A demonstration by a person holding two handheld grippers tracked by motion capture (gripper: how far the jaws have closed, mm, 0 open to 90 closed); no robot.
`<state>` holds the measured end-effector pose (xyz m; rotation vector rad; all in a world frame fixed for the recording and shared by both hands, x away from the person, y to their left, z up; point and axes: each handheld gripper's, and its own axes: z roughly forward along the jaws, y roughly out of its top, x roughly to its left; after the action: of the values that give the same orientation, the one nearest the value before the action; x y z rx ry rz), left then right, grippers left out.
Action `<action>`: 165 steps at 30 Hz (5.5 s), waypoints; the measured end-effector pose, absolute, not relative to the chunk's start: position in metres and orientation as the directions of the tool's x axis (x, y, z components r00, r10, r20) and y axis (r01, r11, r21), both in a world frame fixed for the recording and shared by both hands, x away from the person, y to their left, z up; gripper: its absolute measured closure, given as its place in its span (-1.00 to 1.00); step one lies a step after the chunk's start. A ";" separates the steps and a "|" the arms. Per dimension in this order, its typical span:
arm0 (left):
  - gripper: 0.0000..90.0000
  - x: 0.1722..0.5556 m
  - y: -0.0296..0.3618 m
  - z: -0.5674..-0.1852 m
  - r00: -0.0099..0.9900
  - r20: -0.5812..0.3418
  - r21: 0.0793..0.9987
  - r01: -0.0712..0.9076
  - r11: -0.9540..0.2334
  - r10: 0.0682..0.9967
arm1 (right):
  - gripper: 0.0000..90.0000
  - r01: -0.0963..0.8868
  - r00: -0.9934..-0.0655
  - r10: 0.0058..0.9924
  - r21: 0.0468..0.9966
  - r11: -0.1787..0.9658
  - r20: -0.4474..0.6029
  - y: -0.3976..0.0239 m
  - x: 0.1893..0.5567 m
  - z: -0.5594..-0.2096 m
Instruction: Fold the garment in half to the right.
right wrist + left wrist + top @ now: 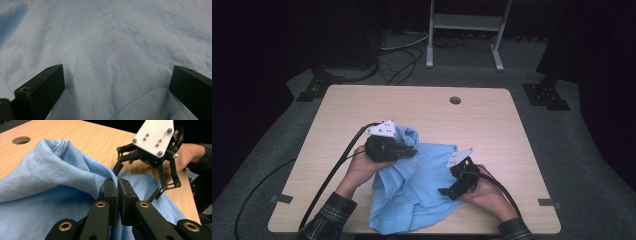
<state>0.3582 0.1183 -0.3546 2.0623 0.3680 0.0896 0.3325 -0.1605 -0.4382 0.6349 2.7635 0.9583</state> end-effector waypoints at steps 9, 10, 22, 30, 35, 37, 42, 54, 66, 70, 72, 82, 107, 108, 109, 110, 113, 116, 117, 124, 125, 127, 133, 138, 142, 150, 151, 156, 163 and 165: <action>0.92 0.360 0.110 -0.352 0.953 -0.095 0.871 0.220 -0.440 0.287 | -1.00 0.297 -0.923 0.384 0.624 0.723 -0.005 -0.144 0.342 -0.438; 0.92 0.361 0.108 -0.352 0.954 -0.098 0.871 0.221 -0.439 0.285 | -1.00 0.291 -0.927 0.374 0.618 0.730 -0.005 -0.140 0.344 -0.438; 0.92 0.364 0.090 -0.357 0.959 -0.099 0.864 0.216 -0.456 0.266 | -0.97 0.255 -0.936 0.350 0.614 0.747 -0.037 -0.138 0.344 -0.432; 0.92 0.364 0.088 -0.358 0.960 -0.101 0.864 0.214 -0.455 0.260 | -0.97 0.274 -0.931 0.364 0.633 0.724 -0.014 -0.159 0.336 -0.431; 0.92 0.365 0.086 -0.359 0.960 -0.103 0.864 0.215 -0.455 0.259 | -1.00 0.281 -0.933 0.359 0.629 0.725 0.003 -0.154 0.334 -0.439; 0.92 0.366 0.083 -0.359 0.960 -0.103 0.863 0.216 -0.456 0.259 | -1.00 0.286 -0.932 0.362 0.631 0.721 0.009 -0.150 0.332 -0.439; 0.92 0.366 0.072 -0.360 0.965 -0.106 0.863 0.209 -0.461 0.241 | -1.00 0.277 -0.935 0.354 0.636 0.720 0.008 -0.145 0.330 -0.439; 0.92 0.370 0.054 -0.386 0.966 -0.137 0.851 0.228 -0.474 0.219 | -1.00 0.273 -0.935 0.354 0.650 0.709 0.006 -0.147 0.329 -0.441; 0.89 0.374 0.044 -0.409 0.963 -0.173 0.822 0.258 -0.508 0.209 | -1.00 0.309 -0.910 0.414 0.631 0.711 -0.021 -0.176 0.328 -0.428; 0.74 0.374 0.041 -0.412 0.961 -0.175 0.815 0.264 -0.516 0.216 | -1.00 0.325 -0.899 0.437 0.646 0.690 -0.015 -0.187 0.328 -0.425; 0.60 0.373 0.041 -0.412 0.962 -0.171 0.814 0.260 -0.520 0.213 | -1.00 0.328 -0.897 0.442 0.649 0.686 -0.015 -0.190 0.328 -0.425; -0.12 0.371 0.042 -0.405 0.969 -0.168 0.826 0.240 -0.509 0.184 | -1.00 0.334 -0.892 0.452 0.657 0.676 -0.013 -0.193 0.330 -0.423; -1.00 0.358 0.074 -0.373 0.966 -0.044 0.787 0.191 -0.586 0.255 | -1.00 0.343 -0.891 0.450 0.736 0.583 0.059 -0.205 0.333 -0.402; -1.00 0.357 0.085 -0.370 0.964 -0.042 0.784 0.195 -0.589 0.264 | -1.00 0.333 -0.895 0.443 0.739 0.585 0.052 -0.201 0.334 -0.398; -1.00 0.357 0.085 -0.370 0.964 -0.042 0.784 0.195 -0.589 0.264 | -1.00 0.333 -0.895 0.443 0.739 0.585 0.052 -0.201 0.334 -0.398; -1.00 0.356 0.096 -0.368 0.959 -0.032 0.781 0.199 -0.592 0.280 | -1.00 0.326 -0.900 0.431 0.747 0.580 0.059 -0.196 0.335 -0.394; -1.00 0.357 0.108 -0.366 0.954 -0.034 0.781 0.212 -0.588 0.298 | -1.00 0.322 -0.906 0.417 0.752 0.576 0.069 -0.190 0.337 -0.392; -1.00 0.358 0.129 -0.365 0.940 -0.040 0.780 0.241 -0.578 0.338 | -1.00 0.302 -0.918 0.391 0.748 0.591 0.062 -0.176 0.339 -0.389; -1.00 0.358 0.129 -0.365 0.940 -0.040 0.780 0.241 -0.578 0.338 | -1.00 0.302 -0.918 0.391 0.748 0.591 0.062 -0.176 0.339 -0.389; -1.00 0.362 0.153 -0.363 0.925 -0.040 0.791 0.260 -0.554 0.377 | -1.00 0.255 -0.937 0.346 0.774 0.579 0.049 -0.147 0.350 -0.374; -1.00 0.362 0.153 -0.363 0.925 -0.040 0.791 0.260 -0.554 0.377 | -1.00 0.255 -0.937 0.346 0.774 0.579 0.049 -0.147 0.350 -0.374; -1.00 0.365 0.153 -0.365 0.925 -0.042 0.789 0.262 -0.556 0.377 | -1.00 0.253 -0.939 0.342 0.772 0.583 0.050 -0.141 0.354 -0.373; -1.00 0.378 0.146 -0.385 0.924 -0.062 0.765 0.286 -0.577 0.377 | -1.00 0.288 -0.928 0.367 0.739 0.610 0.059 -0.130 0.378 -0.390; -1.00 0.390 0.141 -0.406 0.921 -0.077 0.738 0.310 -0.600 0.381 | -1.00 0.335 -0.914 0.398 0.705 0.624 0.082 -0.135 0.399 -0.413; -1.00 0.390 0.137 -0.412 0.921 -0.058 0.720 0.306 -0.623 0.385 | -1.00 0.344 -0.912 0.400 0.692 0.635 0.086 -0.136 0.404 -0.422; -1.00 0.388 0.133 -0.423 0.915 -0.035 0.703 0.308 -0.641 0.402 | -1.00 0.277 -0.923 0.383 0.649 0.708 -0.024 -0.129 0.397 -0.435; -1.00 0.387 0.133 -0.424 0.914 -0.024 0.702 0.305 -0.644 0.406 | -1.00 0.272 -0.923 0.384 0.648 0.711 -0.034 -0.128 0.396 -0.436; -1.00 0.386 0.135 -0.418 0.915 -0.024 0.720 0.295 -0.628 0.402 | -1.00 0.281 -0.922 0.387 0.655 0.701 -0.018 -0.130 0.397 -0.433; -1.00 0.367 0.144 -0.394 0.930 -0.022 0.761 0.254 -0.597 0.367 | -1.00 0.286 -0.917 0.398 0.721 0.632 0.015 -0.148 0.384 -0.411; -1.00 0.358 0.146 -0.389 0.935 -0.021 0.769 0.241 -0.592 0.353 | -1.00 0.278 -0.922 0.387 0.730 0.625 0.020 -0.152 0.376 -0.408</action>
<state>0.3577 0.1456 -0.3887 2.2300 0.4187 0.1677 0.3764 -0.1518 -0.4079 0.5569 2.7048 1.1789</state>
